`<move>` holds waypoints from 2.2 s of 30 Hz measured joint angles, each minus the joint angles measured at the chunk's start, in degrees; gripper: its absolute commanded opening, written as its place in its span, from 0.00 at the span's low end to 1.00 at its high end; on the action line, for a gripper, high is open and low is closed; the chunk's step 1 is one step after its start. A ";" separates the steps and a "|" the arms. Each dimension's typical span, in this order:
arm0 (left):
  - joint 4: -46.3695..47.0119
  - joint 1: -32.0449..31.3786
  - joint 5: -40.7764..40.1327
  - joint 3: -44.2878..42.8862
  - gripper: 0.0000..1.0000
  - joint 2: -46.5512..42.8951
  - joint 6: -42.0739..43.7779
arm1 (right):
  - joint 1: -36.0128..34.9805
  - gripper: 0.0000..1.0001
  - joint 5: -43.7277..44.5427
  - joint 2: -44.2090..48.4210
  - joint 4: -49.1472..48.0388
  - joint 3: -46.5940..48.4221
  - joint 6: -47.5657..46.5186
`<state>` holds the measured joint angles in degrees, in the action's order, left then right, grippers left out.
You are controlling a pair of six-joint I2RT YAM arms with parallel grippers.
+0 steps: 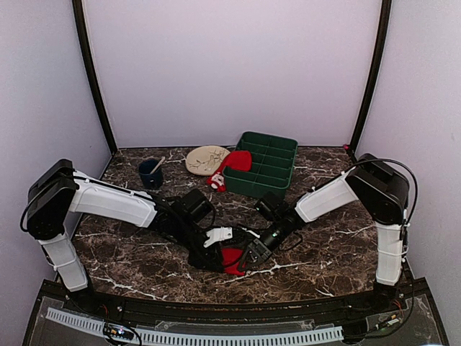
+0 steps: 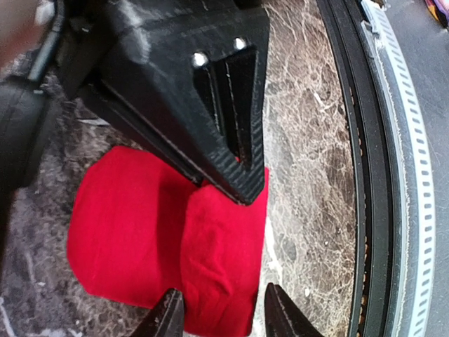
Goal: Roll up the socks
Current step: Roll the sock at the center of the board.
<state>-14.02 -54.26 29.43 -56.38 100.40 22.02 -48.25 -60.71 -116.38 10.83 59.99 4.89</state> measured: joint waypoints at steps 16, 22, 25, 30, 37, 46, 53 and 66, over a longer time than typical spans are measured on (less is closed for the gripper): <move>-3.23 -1.16 -0.83 -3.26 0.19 4.24 1.66 | 0.26 0.17 -0.92 -0.46 1.05 0.00 0.24; -4.37 -0.96 0.72 -4.72 0.19 6.05 1.66 | 0.31 0.28 0.50 -0.44 0.94 -0.50 0.52; -5.14 -0.31 2.05 -5.44 0.20 6.75 1.60 | 0.33 0.35 0.42 0.13 -0.74 -1.68 1.18; -6.99 1.16 5.14 -7.37 0.20 8.63 1.31 | 0.28 1.00 -0.61 2.95 -3.72 -4.55 2.40; -9.84 2.78 10.38 -10.93 0.20 10.88 2.08 | 0.63 1.00 0.70 6.99 -8.02 -7.52 4.28; -11.37 3.30 12.83 -13.11 0.19 12.66 2.62 | 0.90 1.00 8.46 11.98 -11.91 -12.22 6.08; -12.55 7.32 13.70 -13.07 0.19 13.33 1.42 | 0.87 1.00 20.11 16.94 -14.80 -16.09 6.25; -13.09 7.98 15.63 -13.07 0.31 13.40 0.09 | 0.83 1.00 28.63 19.76 -18.03 -18.97 6.38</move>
<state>-27.11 -46.28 45.06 -69.45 113.80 22.11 -47.42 -32.08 -96.62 -7.20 41.01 11.27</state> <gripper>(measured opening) 0.266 0.999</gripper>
